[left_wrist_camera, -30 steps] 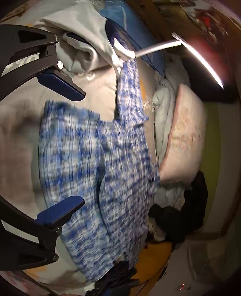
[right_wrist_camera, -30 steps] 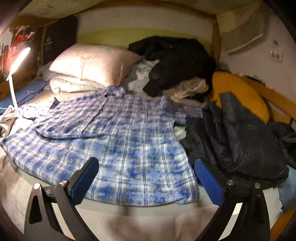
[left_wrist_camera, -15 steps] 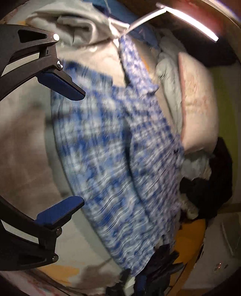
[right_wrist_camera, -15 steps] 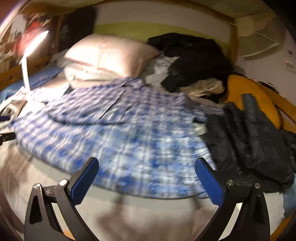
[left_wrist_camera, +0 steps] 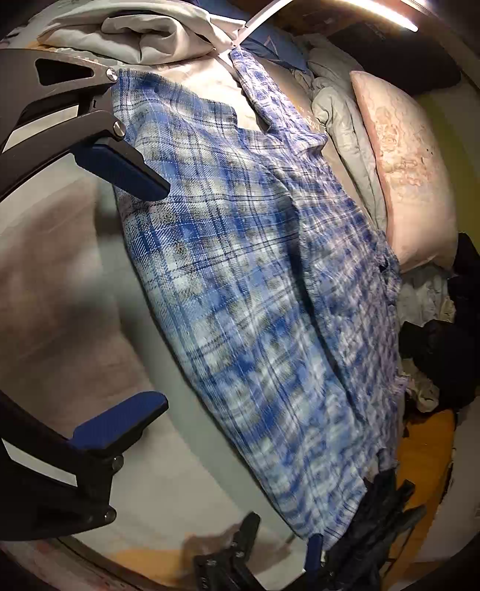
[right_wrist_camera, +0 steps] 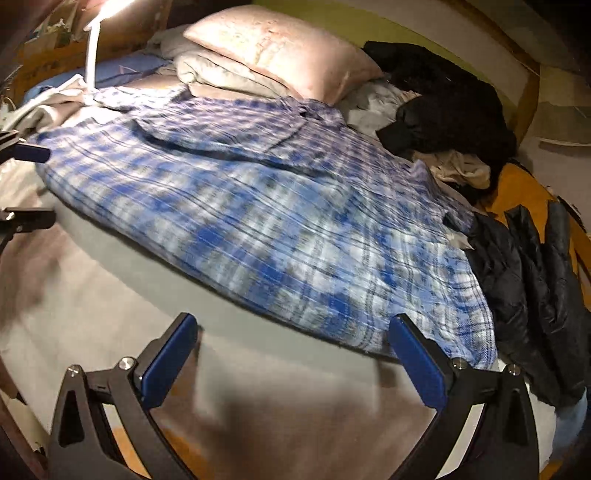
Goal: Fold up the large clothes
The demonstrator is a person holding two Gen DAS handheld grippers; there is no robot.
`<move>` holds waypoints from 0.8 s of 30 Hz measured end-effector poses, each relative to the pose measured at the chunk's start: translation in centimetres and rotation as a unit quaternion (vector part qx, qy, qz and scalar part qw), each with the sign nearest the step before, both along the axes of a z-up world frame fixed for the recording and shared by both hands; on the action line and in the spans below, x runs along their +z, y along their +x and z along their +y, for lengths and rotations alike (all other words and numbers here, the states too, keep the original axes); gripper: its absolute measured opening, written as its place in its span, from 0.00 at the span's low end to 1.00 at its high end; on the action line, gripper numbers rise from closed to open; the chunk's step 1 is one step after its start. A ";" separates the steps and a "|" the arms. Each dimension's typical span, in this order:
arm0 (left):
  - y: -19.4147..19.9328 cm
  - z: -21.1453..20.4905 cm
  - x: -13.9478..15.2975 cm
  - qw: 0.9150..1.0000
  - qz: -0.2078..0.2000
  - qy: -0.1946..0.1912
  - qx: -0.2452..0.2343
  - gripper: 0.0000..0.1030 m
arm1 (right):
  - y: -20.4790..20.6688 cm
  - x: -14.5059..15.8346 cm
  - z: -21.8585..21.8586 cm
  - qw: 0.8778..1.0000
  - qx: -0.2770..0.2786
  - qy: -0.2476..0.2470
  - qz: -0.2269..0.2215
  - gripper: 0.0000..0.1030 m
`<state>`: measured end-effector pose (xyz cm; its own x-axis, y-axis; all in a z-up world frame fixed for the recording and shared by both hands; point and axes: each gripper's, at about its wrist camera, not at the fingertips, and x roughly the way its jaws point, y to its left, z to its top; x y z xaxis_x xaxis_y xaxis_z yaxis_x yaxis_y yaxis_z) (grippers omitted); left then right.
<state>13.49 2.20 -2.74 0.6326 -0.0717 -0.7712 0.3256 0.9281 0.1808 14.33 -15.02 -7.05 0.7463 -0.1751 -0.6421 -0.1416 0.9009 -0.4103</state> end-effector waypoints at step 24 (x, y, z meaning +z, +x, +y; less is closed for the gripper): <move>5.2 6.8 -1.2 0.981 -0.055 0.038 0.183 0.76 | 4.8 1.1 -7.7 0.985 -0.163 -0.007 -0.056 0.66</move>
<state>18.67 9.01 -3.94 0.6849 0.2309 -0.6911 -0.0531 0.9618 0.2687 19.15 -22.72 -5.91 0.7151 -0.4256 -0.5546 0.2018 0.8852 -0.4191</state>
